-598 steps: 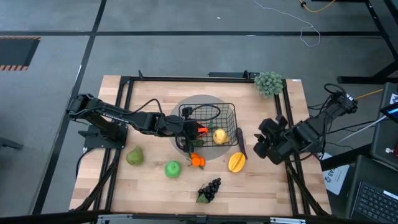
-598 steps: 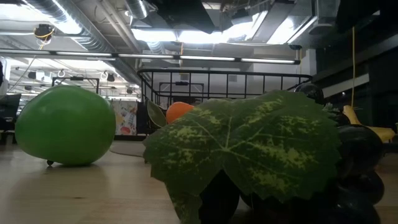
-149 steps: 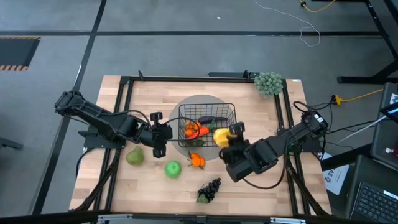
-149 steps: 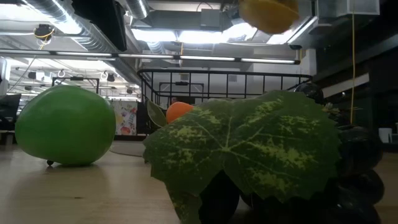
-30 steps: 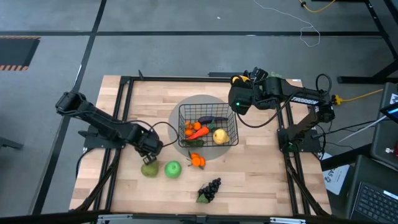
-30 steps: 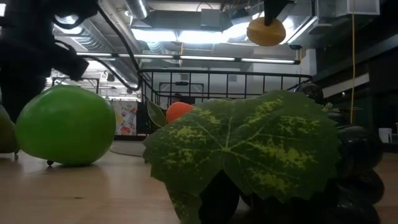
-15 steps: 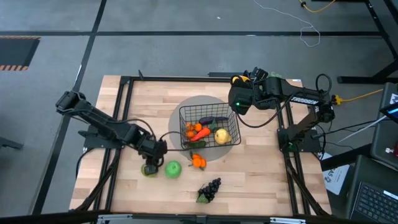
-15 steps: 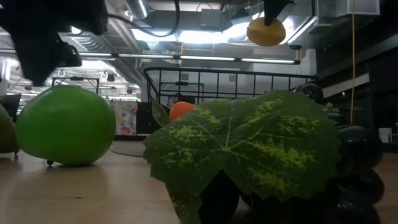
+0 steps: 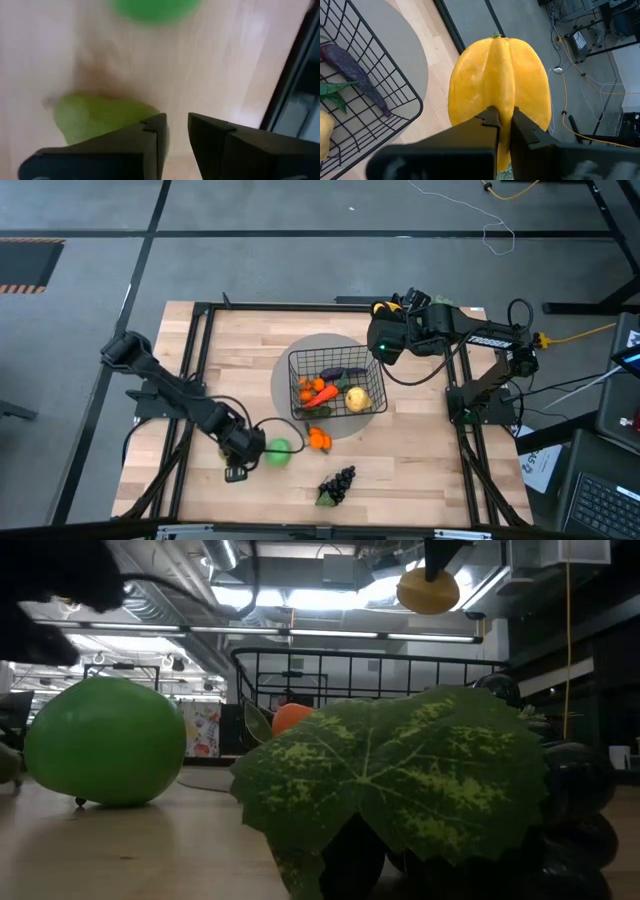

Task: Build produce basket
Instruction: Put the yellow starfruit into the wire basket

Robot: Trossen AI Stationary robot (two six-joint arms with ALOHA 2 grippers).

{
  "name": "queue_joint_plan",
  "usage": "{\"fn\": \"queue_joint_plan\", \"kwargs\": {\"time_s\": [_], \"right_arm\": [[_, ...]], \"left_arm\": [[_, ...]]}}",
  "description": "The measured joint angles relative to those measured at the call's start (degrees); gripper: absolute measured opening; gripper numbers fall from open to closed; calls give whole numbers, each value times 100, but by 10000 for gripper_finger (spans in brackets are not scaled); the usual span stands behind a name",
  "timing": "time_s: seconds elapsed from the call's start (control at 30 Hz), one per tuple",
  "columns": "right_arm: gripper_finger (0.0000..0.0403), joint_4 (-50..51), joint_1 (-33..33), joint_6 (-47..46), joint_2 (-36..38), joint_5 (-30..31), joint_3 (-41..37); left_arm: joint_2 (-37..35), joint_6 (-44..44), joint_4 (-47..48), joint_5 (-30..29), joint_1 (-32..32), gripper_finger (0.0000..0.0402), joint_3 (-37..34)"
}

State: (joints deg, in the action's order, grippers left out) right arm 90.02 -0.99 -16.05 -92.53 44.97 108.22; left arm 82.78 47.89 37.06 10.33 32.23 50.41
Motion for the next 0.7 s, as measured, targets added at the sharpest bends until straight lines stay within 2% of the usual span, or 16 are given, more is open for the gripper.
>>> {"fn": "queue_joint_plan", "kwargs": {"time_s": [0.37, 0.53, 0.7], "right_arm": [[6, 0, 0, 2, 0, -2, 0], [6, 0, 0, 2, 0, -3, 0], [6, -1, -1, 2, 0, -2, 0]], "left_arm": [[53, 587, 967, 581, 83, 69, 0], [53, 954, 1544, 421, 81, 69, 0], [53, 1024, 1807, 24, -25, 69, 0]]}}
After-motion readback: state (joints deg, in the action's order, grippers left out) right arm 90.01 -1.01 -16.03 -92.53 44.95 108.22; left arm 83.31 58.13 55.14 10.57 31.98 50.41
